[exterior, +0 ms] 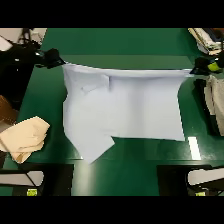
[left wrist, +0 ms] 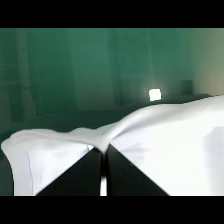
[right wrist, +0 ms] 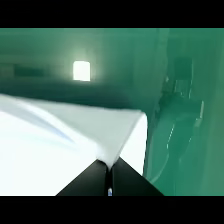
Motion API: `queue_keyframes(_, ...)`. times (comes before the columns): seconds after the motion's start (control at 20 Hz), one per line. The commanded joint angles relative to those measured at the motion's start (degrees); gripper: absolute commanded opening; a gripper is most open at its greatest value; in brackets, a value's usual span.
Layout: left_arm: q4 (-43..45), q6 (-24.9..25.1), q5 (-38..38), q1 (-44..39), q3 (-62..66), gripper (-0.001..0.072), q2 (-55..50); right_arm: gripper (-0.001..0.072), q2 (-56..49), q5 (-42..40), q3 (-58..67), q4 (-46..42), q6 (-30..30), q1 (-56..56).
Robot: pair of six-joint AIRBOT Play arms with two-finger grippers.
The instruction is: Fold the shirts.
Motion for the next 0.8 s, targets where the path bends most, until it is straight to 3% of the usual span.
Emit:
queue_keyframes(0.0,-0.1,0.8,8.7,-0.5,5.5,0.0022,-9.5,0.0015,-9.7,-3.6,8.3,0.2,0.0,0.6)
queue_keyframes(0.15,0.1,0.9,8.2,-0.5,8.0,0.0023,-10.0,0.0015,-11.7,-3.4,12.9,0.2,0.0,0.6)
queue_keyframes(0.3,1.4,2.3,-4.0,0.5,8.8,0.0022,-10.0,0.0015,-8.2,-2.5,7.0,0.0,0.0,0.1)
queue_keyframes(0.45,10.2,-0.1,-13.2,0.3,6.4,0.0021,-9.9,0.0014,-3.1,-4.4,-4.6,-0.6,0.0,0.6)
queue_keyframes(0.75,11.9,-1.5,-10.5,0.3,-5.6,0.0024,-9.9,0.0016,2.1,-12.1,-21.2,-2.3,-1.1,3.4)
